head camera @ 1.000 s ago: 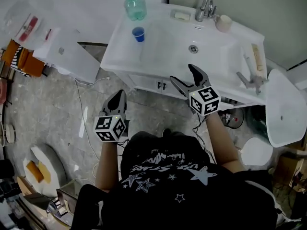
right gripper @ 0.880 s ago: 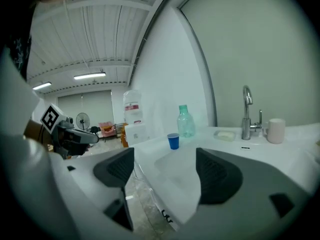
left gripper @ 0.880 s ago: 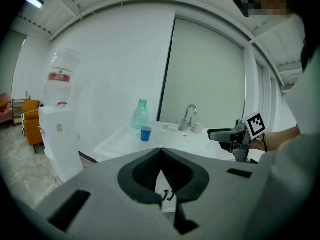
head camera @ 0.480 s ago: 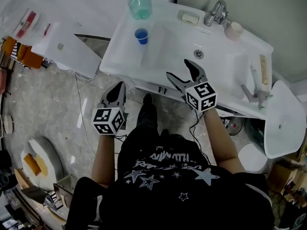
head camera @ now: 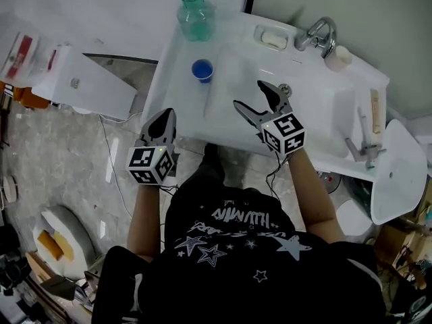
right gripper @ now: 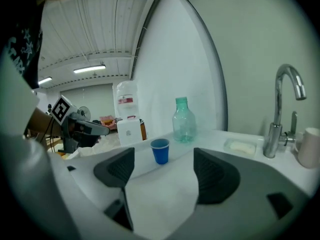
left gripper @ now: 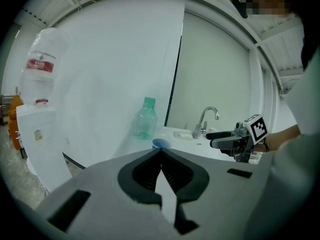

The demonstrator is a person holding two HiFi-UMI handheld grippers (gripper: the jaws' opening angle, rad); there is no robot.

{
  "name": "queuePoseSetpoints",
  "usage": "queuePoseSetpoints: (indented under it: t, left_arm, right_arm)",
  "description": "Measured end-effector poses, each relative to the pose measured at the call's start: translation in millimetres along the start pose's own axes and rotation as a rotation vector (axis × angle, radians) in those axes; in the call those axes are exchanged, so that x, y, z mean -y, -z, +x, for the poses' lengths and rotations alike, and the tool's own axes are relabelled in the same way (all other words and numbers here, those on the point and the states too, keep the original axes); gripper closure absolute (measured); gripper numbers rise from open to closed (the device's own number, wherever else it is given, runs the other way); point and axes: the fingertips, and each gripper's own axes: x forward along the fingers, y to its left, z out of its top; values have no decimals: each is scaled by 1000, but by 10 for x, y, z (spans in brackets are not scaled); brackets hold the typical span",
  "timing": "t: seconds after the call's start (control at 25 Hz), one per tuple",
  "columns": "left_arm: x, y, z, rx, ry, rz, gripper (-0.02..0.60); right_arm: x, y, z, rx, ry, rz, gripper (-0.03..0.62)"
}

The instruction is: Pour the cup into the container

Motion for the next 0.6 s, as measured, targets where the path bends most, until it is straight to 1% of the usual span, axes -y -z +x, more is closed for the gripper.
queuePoseSetpoints:
  t: [0.08, 0.28, 0.6]
  left_arm:
    - [-131, -55, 126, -4, 2, 3, 572]
    - [-413, -127, 365, -15, 13, -8, 572]
    - [-706, -108, 693, -57, 33, 9, 572]
  right_arm:
    - [41, -14, 181, -18, -10, -18, 223]
    - [83, 49, 587, -77, -40, -24, 226]
    - [8, 243, 1111, -138, -112, -98, 227]
